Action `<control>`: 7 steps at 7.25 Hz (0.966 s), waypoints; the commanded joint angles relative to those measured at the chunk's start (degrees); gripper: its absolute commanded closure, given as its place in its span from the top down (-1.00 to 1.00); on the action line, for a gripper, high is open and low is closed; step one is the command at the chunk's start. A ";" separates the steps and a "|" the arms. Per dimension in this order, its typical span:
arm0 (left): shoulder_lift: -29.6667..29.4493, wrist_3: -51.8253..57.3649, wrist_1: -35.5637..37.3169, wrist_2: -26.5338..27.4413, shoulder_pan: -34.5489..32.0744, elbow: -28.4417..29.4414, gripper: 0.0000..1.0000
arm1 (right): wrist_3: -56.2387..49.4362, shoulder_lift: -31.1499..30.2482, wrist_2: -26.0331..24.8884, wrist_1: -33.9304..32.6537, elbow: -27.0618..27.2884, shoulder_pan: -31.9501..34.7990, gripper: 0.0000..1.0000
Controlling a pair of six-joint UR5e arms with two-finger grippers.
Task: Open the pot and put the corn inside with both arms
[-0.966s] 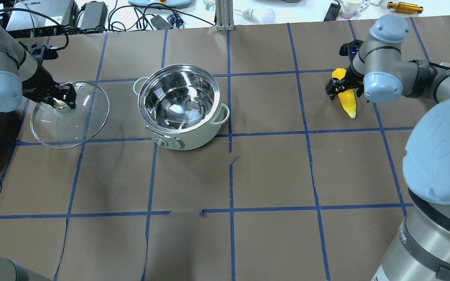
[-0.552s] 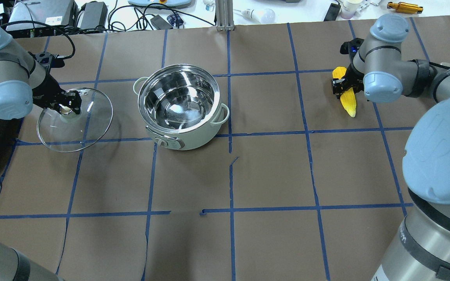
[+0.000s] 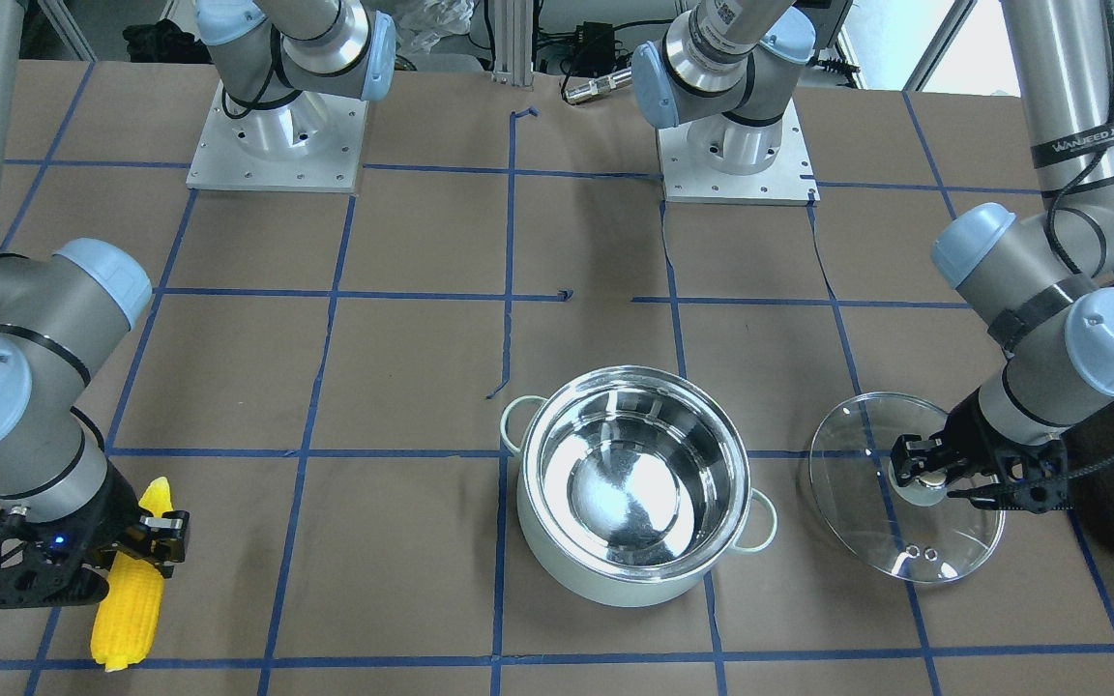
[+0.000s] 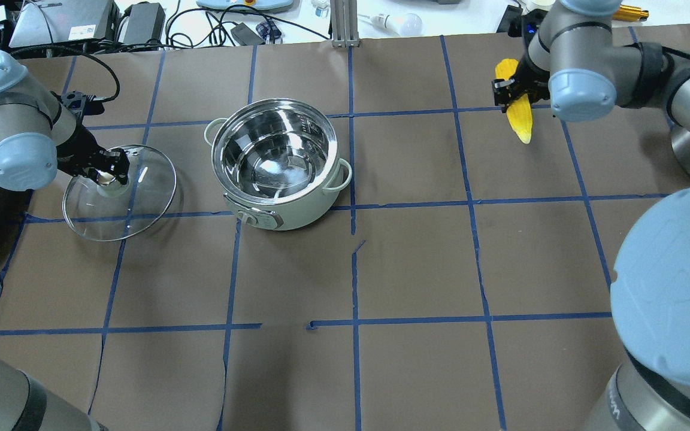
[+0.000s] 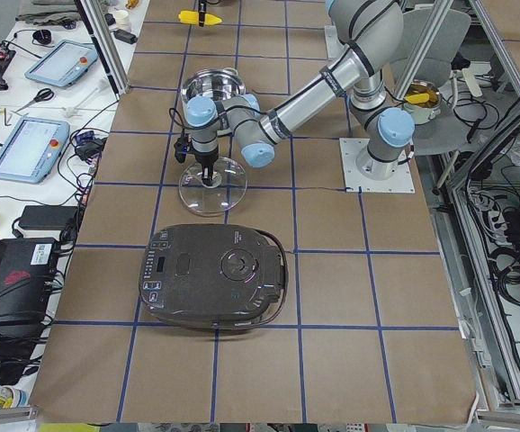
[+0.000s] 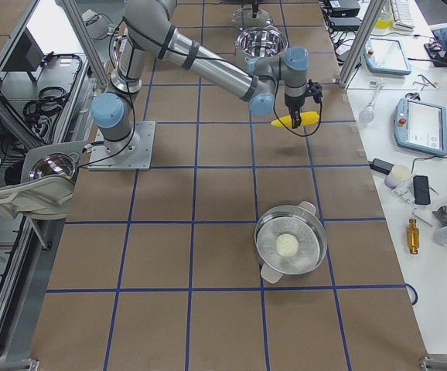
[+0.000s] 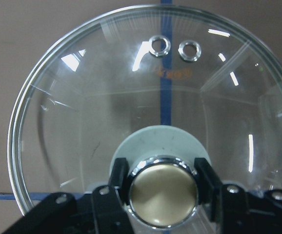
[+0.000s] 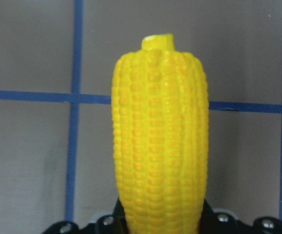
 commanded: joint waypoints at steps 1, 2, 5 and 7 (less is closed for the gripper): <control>-0.16 0.18 0.89 0.31 0.04 -0.83 -0.53 | 16.44 -0.62 -0.55 12.50 -11.87 12.31 -1.00; -0.16 0.09 0.89 0.40 0.04 -0.92 0.39 | 23.11 0.60 -0.55 15.18 -16.81 17.33 -1.00; 0.10 0.18 0.89 0.57 -0.04 -0.66 0.45 | 36.49 5.87 -6.09 14.68 -20.88 28.42 -1.00; 2.38 -1.13 -0.07 0.49 -0.83 -0.04 0.59 | 41.09 9.03 -6.79 14.50 -21.25 33.62 -1.00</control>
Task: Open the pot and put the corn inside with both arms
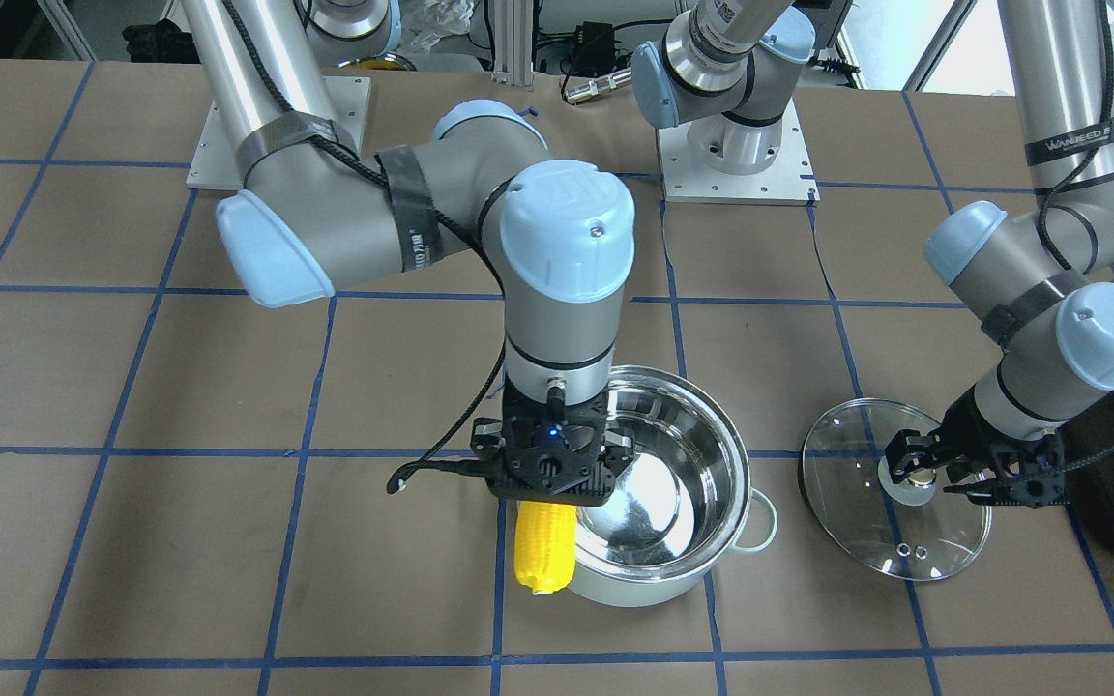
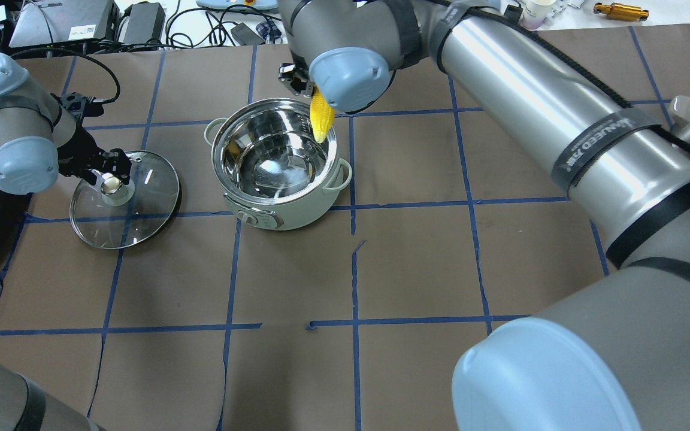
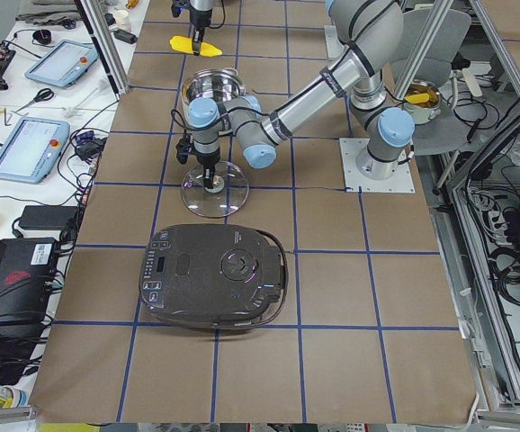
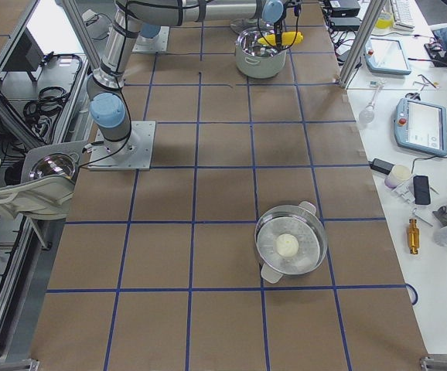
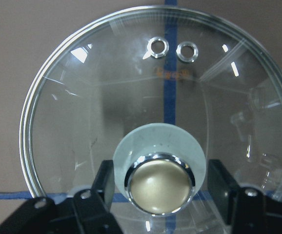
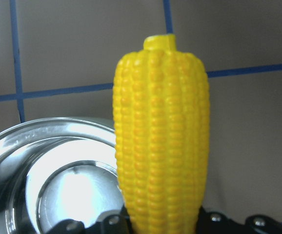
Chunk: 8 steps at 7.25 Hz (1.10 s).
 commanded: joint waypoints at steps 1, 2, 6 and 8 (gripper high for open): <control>3.44 -1.40 -3.80 -0.39 -1.03 0.91 0.62 | 4.35 2.69 -0.51 -0.30 -0.42 4.36 -1.00; 5.47 -2.79 -9.40 -0.83 -1.55 3.70 0.67 | 4.45 3.31 -0.42 -0.30 -0.33 4.81 -1.00; 13.20 -4.12 -32.54 -0.75 -3.58 16.46 0.68 | 4.54 4.02 -0.42 -0.74 -0.25 5.34 1.00; 16.89 -4.21 -34.85 -0.66 -4.10 16.56 0.67 | 3.66 2.97 -0.42 -0.65 -0.25 5.25 1.00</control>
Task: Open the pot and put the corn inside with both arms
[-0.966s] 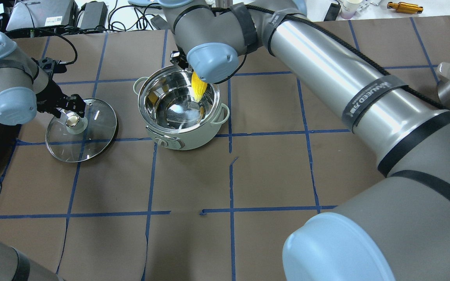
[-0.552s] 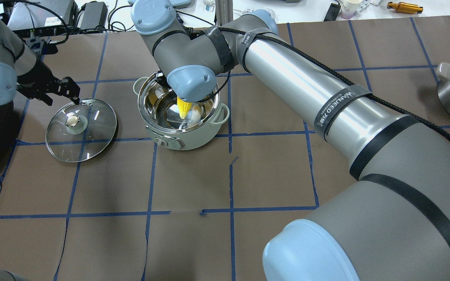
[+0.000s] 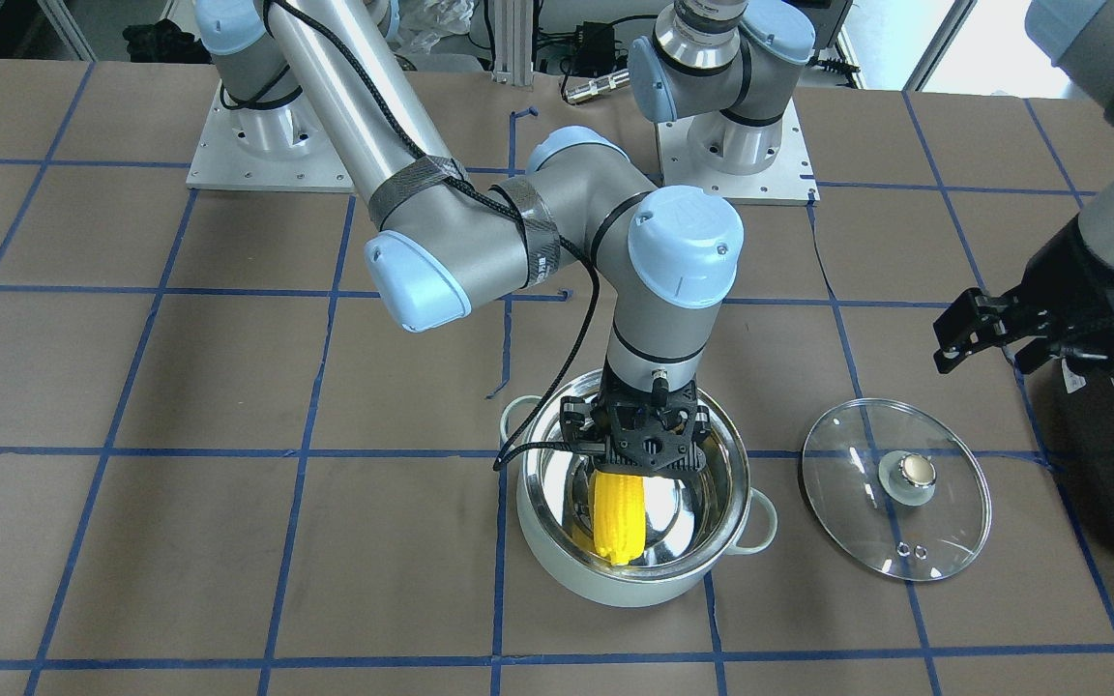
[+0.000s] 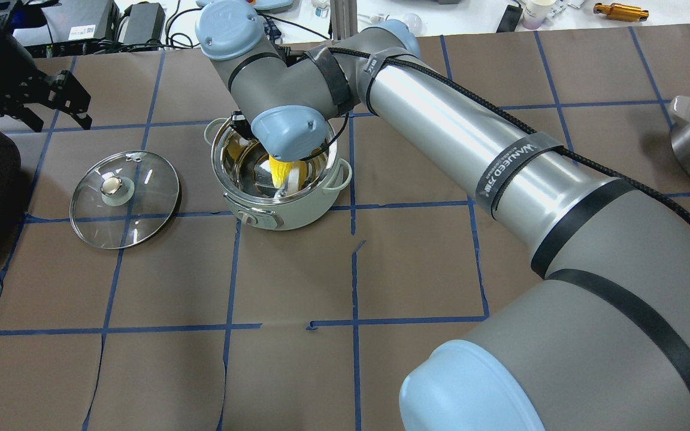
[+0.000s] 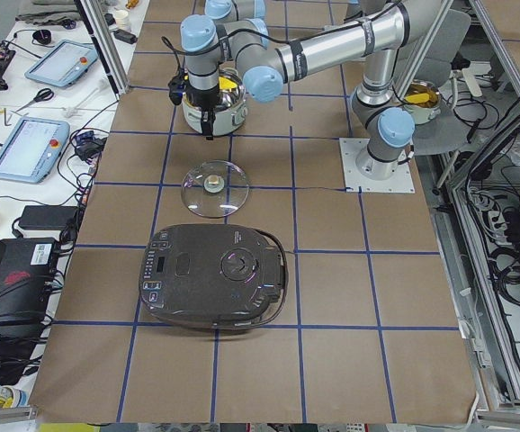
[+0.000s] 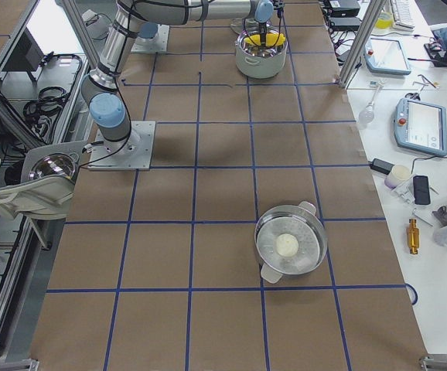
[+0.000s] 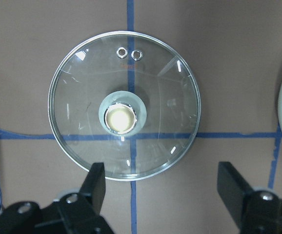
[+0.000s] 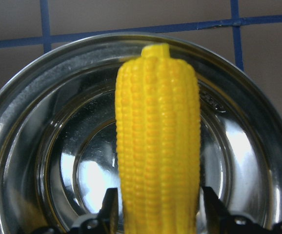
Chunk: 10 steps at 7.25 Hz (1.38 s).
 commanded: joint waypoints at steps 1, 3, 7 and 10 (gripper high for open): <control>4.39 -0.08 -1.89 -0.38 -2.05 0.57 0.67 | -0.47 -1.58 -0.01 0.07 0.09 -0.03 1.00; 6.87 -0.26 -4.15 -0.30 -7.05 0.92 0.67 | -3.25 -3.51 0.78 0.33 0.00 -1.94 1.00; 6.96 -12.48 -8.48 -1.52 -16.30 4.53 0.67 | -15.84 -17.72 0.61 7.15 9.90 -15.81 1.00; 7.32 -13.62 -8.22 -1.88 -16.66 4.88 0.73 | -24.42 -26.45 1.92 19.12 14.49 -23.38 1.00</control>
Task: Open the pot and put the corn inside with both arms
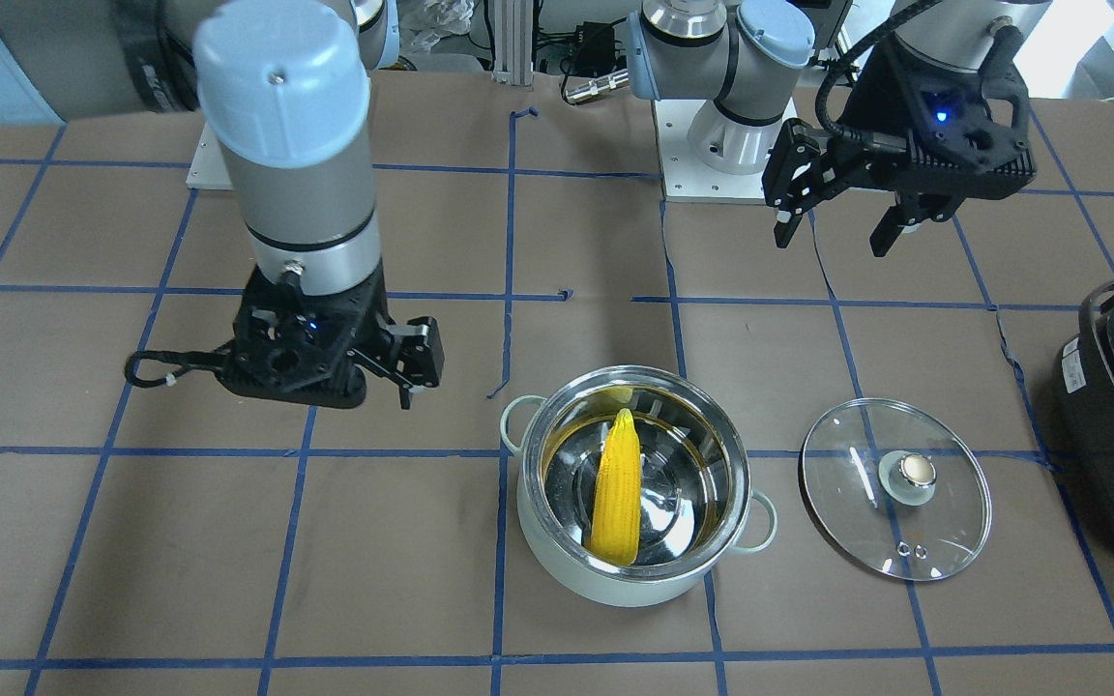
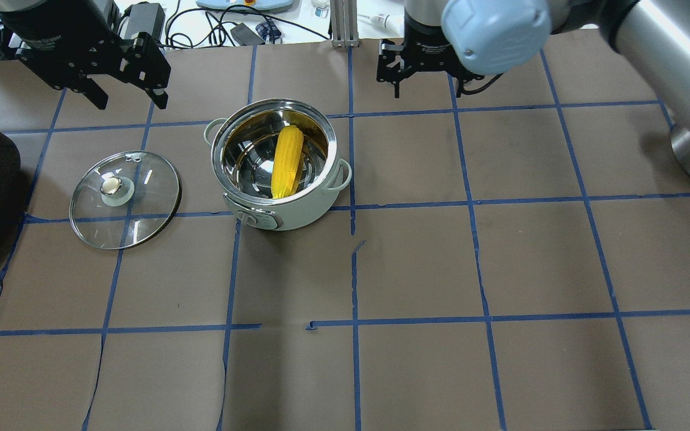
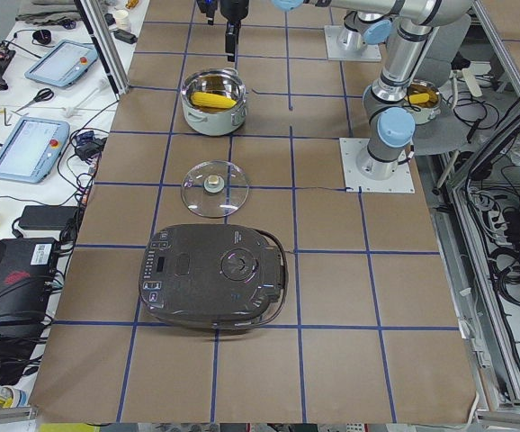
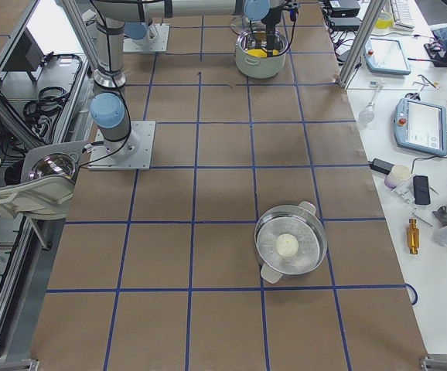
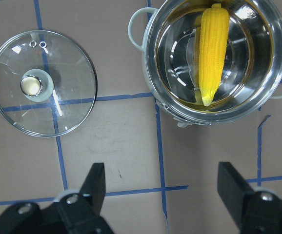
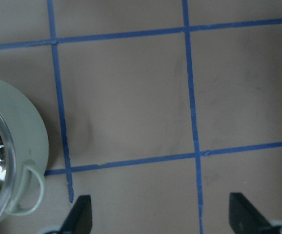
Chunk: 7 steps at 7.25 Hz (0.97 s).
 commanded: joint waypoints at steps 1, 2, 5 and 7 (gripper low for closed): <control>0.13 -0.54 0.63 0.41 0.33 0.70 1.00 | -5.24 -4.27 0.99 5.77 1.69 -5.83 1.00; 0.66 -1.33 0.02 0.76 0.25 0.01 1.00 | -8.81 -5.76 1.43 10.75 1.69 -9.43 1.00; -0.56 -6.06 -2.99 0.50 0.16 0.27 1.00 | -14.21 -10.77 1.87 13.43 2.56 -12.45 1.00; -1.00 -5.99 1.24 0.41 -0.02 0.00 1.00 | -14.12 -13.23 5.35 13.35 5.02 -12.02 1.00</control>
